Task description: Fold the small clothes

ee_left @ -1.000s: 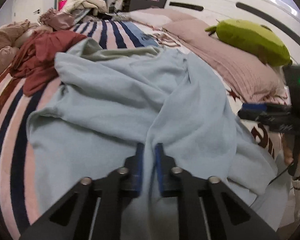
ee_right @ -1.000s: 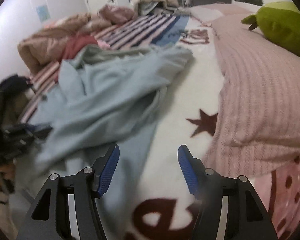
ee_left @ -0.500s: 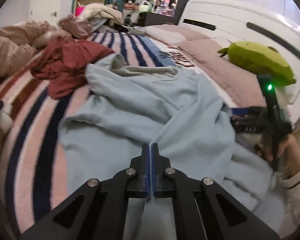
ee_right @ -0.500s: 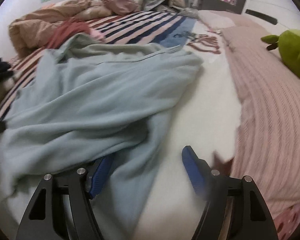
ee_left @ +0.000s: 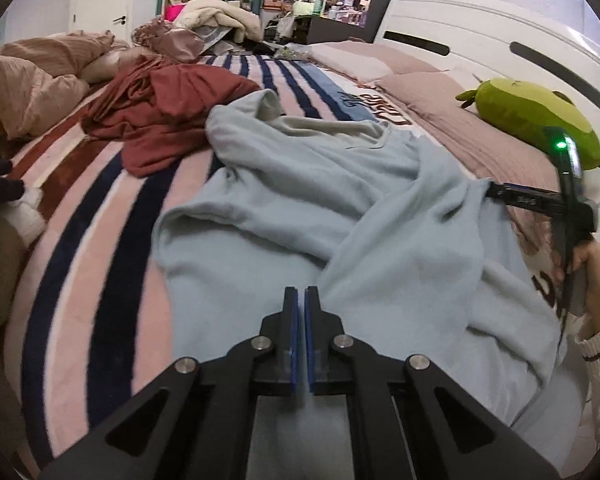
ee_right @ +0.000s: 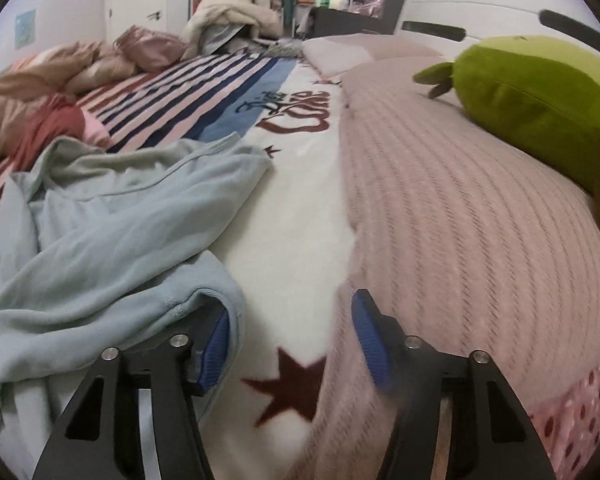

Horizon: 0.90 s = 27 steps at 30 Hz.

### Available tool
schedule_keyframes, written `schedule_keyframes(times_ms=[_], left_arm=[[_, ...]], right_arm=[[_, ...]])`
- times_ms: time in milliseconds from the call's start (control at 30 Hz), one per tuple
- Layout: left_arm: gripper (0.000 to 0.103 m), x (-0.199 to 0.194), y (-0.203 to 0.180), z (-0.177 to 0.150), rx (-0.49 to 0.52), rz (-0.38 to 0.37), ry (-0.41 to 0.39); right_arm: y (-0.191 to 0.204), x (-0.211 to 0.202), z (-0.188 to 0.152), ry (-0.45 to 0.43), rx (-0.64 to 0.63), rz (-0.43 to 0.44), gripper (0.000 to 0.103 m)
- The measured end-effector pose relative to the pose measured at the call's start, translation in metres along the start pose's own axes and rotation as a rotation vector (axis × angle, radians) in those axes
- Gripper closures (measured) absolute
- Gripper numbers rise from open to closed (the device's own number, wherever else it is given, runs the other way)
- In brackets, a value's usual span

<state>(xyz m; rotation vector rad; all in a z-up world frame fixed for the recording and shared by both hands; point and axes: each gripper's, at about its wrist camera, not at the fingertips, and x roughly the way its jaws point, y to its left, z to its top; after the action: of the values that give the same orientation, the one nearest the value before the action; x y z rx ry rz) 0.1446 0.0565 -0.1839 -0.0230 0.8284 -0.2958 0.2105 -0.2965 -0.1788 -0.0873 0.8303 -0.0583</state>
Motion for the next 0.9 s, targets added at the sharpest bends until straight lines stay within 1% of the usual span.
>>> schedule_keyframes(times_ms=[67,100,133,200,233,267,333,367,400,433,467,500,533,600,667,700,733,800,833,867,900], left_arm=[[0.101,-0.003,0.003,-0.003,-0.005,0.015,0.005],[0.101,-0.005,0.006,-0.004,-0.013,0.006,0.006],[0.101,-0.007,0.007,-0.005,-0.021,-0.007,0.007],[0.099,-0.015,0.011,-0.009,-0.032,-0.034,-0.006],[0.086,-0.021,0.012,-0.011,-0.034,-0.034,-0.014],[0.068,-0.024,0.013,-0.012,-0.035,-0.031,-0.020],[0.053,-0.038,0.016,-0.015,-0.043,-0.022,-0.046],[0.046,-0.044,0.018,-0.017,-0.049,-0.028,-0.052],[0.041,-0.051,0.021,-0.020,-0.057,-0.040,-0.054],[0.033,-0.058,0.024,-0.023,-0.062,-0.052,-0.053],[0.029,-0.061,0.027,-0.026,-0.065,-0.058,-0.053],[0.028,-0.065,0.031,-0.031,-0.074,-0.068,-0.047],[0.027,-0.068,0.035,-0.036,-0.083,-0.076,-0.032],[0.024,-0.070,0.040,-0.045,-0.098,-0.095,-0.008],[0.023,-0.070,0.044,-0.056,-0.118,-0.140,0.017],[0.023,-0.070,0.045,-0.062,-0.135,-0.173,0.028],[0.023,-0.070,0.047,-0.066,-0.148,-0.190,0.035],[0.023,-0.068,0.049,-0.074,-0.170,-0.193,0.048],[0.023,-0.068,0.050,-0.076,-0.175,-0.189,0.052],[0.023,-0.068,0.050,-0.079,-0.182,-0.187,0.056],[0.023,-0.068,0.051,-0.081,-0.189,-0.196,0.057]], right_arm=[[0.000,-0.007,-0.002,-0.020,0.005,-0.008,0.054],[-0.001,-0.011,-0.004,-0.024,0.007,-0.003,0.054],[-0.002,-0.013,-0.005,-0.015,0.011,0.015,0.054],[-0.003,-0.013,-0.007,0.017,0.021,0.097,0.054],[-0.004,-0.014,-0.008,0.038,0.024,0.152,0.054],[-0.005,-0.018,-0.011,0.046,0.028,0.187,0.052],[-0.008,-0.028,-0.017,0.053,0.035,0.261,0.051],[-0.009,-0.036,-0.023,0.058,0.036,0.303,0.049],[-0.010,-0.042,-0.027,0.063,0.035,0.333,0.047],[-0.011,-0.050,-0.035,0.072,0.029,0.369,0.042],[-0.010,-0.058,-0.044,0.084,0.019,0.420,0.037],[-0.010,-0.064,-0.051,0.096,0.014,0.465,0.036],[-0.010,-0.070,-0.062,0.118,0.010,0.532,0.033],[-0.009,-0.079,-0.080,0.158,0.011,0.612,0.032],[-0.009,-0.084,-0.099,0.208,0.014,0.682,0.032],[-0.009,-0.085,-0.107,0.228,0.015,0.699,0.032],[-0.009,-0.086,-0.116,0.245,0.011,0.705,0.032],[-0.010,-0.089,-0.126,0.252,0.003,0.705,0.033],[-0.012,-0.091,-0.129,0.246,0.010,0.710,0.042],[-0.013,-0.095,-0.133,0.249,0.020,0.721,0.053],[-0.013,-0.095,-0.134,0.262,0.019,0.723,0.056]])
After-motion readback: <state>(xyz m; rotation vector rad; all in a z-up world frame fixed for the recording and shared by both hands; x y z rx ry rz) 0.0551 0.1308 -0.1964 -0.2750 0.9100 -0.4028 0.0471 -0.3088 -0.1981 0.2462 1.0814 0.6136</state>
